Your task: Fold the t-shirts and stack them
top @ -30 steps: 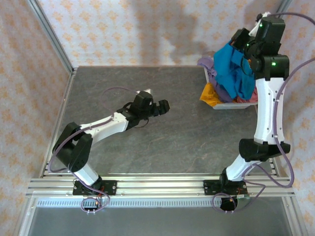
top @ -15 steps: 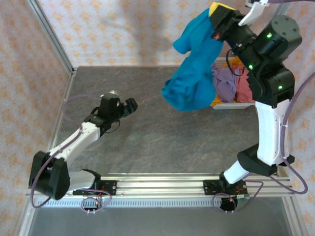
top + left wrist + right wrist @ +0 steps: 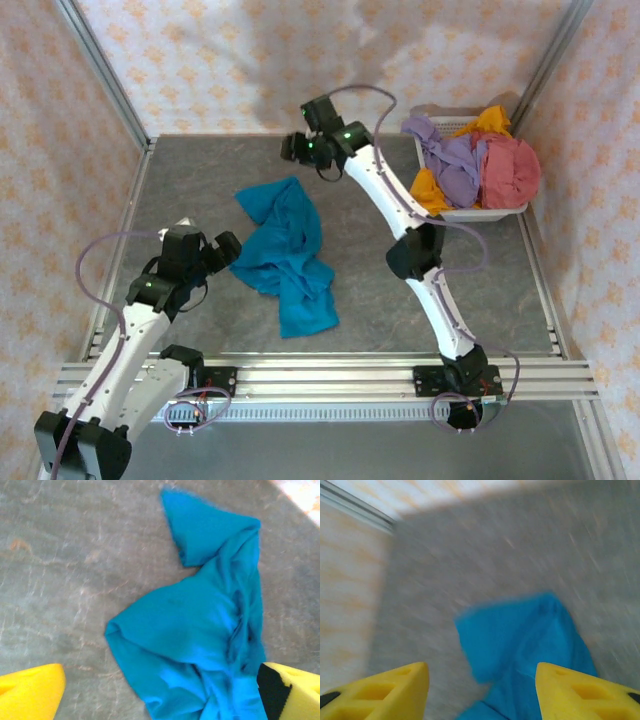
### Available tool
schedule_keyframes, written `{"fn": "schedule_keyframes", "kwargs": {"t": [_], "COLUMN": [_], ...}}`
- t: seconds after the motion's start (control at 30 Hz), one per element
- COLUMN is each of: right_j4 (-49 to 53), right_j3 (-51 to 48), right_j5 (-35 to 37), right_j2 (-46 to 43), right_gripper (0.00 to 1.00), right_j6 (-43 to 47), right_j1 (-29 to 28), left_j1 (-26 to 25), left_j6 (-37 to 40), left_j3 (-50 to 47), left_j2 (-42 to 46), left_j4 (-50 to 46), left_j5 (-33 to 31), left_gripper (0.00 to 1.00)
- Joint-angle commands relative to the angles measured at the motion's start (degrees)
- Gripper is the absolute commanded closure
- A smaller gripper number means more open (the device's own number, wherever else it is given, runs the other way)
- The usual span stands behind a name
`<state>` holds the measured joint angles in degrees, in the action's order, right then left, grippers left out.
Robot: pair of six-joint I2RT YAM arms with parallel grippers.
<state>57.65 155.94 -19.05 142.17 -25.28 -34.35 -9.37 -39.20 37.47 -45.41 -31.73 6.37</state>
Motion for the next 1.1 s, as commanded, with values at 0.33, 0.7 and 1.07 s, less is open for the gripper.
{"fn": "schedule_keyframes", "kwargs": {"t": [0.33,0.7,1.07], "right_j4": [-3.75,-8.95,-10.53], "right_j3": [-47.68,-70.94,-78.15], "right_j5": [-3.88,-7.15,-8.87], "right_j2": [-27.05,-43.68,-48.22], "right_gripper": [0.40,0.39,0.39], "right_j6": [-1.28,-1.80,-0.64], "right_j1": [4.21,12.08,20.06], "left_j1": [-8.75,-24.38,-36.90], "left_j6": [-1.60,5.92,13.19], "left_j3": [2.35,25.72,50.15], "left_j2": [-14.25,-41.01,-61.54], "left_j4": [5.17,-0.27,-19.16], "left_j5": [-0.85,-6.99,-18.89], "left_gripper": [0.02,0.10,0.21]}}
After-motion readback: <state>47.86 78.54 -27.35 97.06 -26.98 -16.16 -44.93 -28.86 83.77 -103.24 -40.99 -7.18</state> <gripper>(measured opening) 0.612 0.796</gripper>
